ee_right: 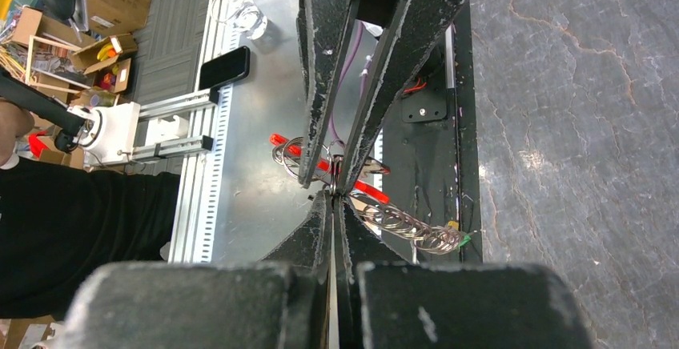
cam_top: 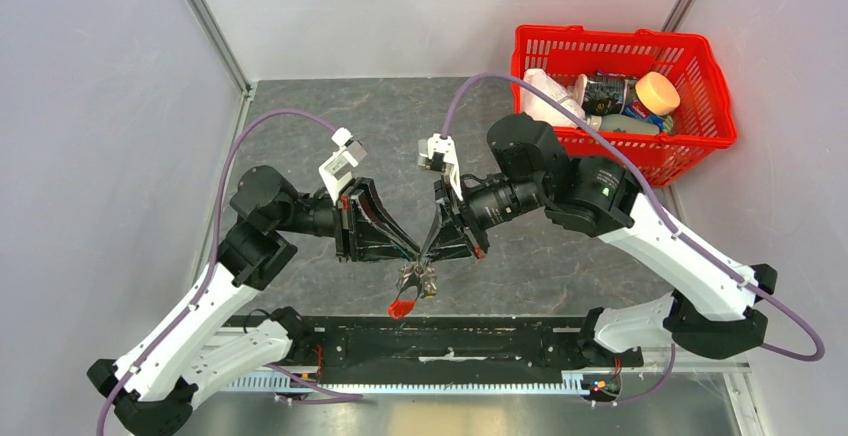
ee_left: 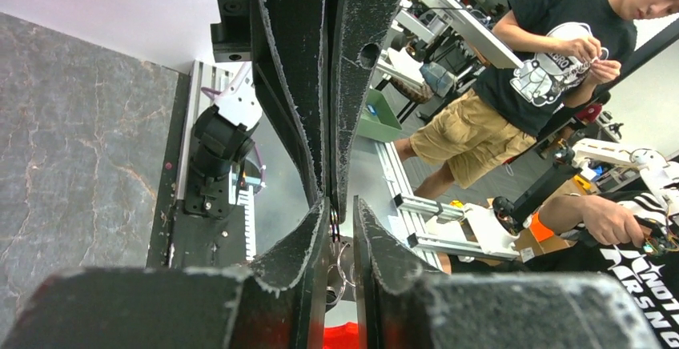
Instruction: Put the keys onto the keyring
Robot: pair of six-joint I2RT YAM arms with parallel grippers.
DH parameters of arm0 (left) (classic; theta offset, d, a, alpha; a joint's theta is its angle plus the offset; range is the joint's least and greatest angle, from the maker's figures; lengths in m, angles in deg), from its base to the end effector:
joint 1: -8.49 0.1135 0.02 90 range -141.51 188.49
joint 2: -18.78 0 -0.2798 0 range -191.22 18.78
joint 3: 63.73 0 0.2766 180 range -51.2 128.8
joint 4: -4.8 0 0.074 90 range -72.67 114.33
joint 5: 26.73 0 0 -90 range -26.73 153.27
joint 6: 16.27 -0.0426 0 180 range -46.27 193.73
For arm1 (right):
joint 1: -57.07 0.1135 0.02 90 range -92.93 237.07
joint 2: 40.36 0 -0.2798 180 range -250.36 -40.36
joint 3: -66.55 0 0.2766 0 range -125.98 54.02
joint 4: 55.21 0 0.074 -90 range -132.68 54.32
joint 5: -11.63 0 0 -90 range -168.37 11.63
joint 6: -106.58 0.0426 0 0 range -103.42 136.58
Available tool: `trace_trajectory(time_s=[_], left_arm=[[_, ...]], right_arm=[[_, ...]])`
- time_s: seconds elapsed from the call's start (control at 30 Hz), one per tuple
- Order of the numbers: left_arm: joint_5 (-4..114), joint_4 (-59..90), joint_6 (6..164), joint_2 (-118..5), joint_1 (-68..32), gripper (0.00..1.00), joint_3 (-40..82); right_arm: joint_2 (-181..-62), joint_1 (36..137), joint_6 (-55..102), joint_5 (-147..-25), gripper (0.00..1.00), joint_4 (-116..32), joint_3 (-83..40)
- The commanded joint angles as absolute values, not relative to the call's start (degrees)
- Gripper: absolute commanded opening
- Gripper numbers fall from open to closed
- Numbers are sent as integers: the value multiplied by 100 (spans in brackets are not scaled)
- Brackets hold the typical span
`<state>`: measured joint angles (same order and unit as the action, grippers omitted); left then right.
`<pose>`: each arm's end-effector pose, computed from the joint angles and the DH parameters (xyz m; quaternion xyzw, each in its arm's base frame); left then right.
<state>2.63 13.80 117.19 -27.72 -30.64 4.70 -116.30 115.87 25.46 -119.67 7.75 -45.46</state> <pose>0.1135 -0.1402 0.4410 0.3743 0.5523 -0.6819 0.2998 0.1159 0.2456 0.4998 -0.5038 0.6450 0.5223 0.2394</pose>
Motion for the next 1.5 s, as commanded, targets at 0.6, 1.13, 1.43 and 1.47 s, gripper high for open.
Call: trace_trajectory(time_s=[0.6,1.13,1.43,1.47], left_arm=[[84,2673,10610,-2866,-3088,2,927],[1092,-145,11387,-2292,-3097,2,536],[2079,-2230,11864,-2300,-3105,2,107],[2208,-2463,11940,-2341,-3106,2,65]], right_arm=[[-11888,11985,2168,-11403,0,995,-5279],[-11390,12008,2228,-10641,40,501,-5801],[-11076,12008,1837,-10609,42,-162,-5862],[-11086,12009,1770,-10650,42,-163,-5880]])
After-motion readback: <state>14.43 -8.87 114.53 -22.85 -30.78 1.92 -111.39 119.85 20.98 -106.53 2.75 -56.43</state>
